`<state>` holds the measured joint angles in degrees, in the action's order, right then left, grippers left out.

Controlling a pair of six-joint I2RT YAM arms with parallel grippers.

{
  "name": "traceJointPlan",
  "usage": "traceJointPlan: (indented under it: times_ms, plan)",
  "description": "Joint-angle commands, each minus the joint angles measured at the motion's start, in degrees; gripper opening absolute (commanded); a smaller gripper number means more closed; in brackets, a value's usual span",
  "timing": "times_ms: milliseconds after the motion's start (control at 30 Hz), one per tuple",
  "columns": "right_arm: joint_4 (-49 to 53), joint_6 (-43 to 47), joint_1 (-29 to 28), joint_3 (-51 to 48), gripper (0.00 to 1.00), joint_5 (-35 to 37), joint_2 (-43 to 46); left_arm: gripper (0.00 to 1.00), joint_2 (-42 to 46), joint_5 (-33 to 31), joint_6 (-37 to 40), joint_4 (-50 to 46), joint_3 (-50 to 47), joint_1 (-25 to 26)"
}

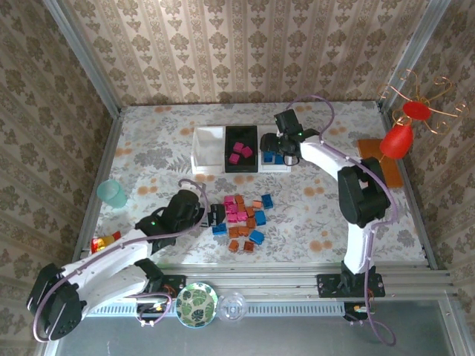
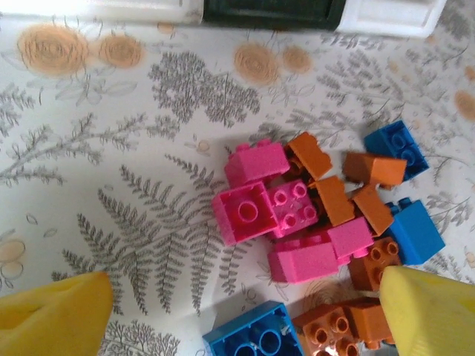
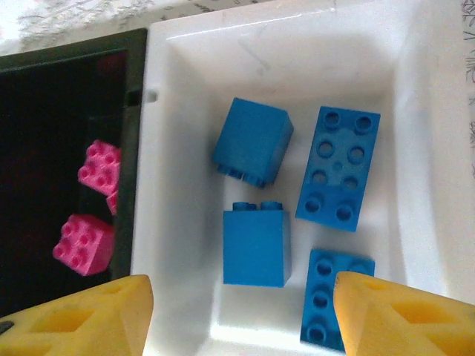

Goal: Sort the legos into containers by color
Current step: Place the lego in the container, then pick up the lego from the middle-left of the table.

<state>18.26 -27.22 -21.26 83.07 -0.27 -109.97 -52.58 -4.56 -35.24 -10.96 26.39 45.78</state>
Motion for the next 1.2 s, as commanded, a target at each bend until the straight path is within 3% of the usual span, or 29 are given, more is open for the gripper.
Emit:
traceJointPlan:
  times_ms: [0, 300, 633, 867, 1167]
  plan:
    - [-2.5, 0.0, -1.4, -5.1, 0.67, -0.2, 7.6, 0.88, -2.7, -0.1, -0.1, -3.2, 0.8, 1.7]
    - [-8.7, -1.5, -4.1, -21.3, 0.67, 0.1, 19.0, 0.84, -13.5, -2.9, 0.4, -4.3, 3.0, 7.6]
    - [-10.0, -2.2, -4.2, -26.1, 0.67, 0.2, 24.2, 0.87, -23.0, -4.8, 1.6, -0.6, 3.9, 8.4]
    - [-9.9, -2.0, -4.2, -26.9, 0.67, 0.5, 25.2, 0.67, -26.0, -4.3, 0.9, 1.4, 3.5, 8.5]
    - [-10.8, -2.6, -4.2, -29.3, 0.67, 1.7, 26.5, 0.47, -21.8, -3.7, 0.3, -1.0, 3.9, 8.8]
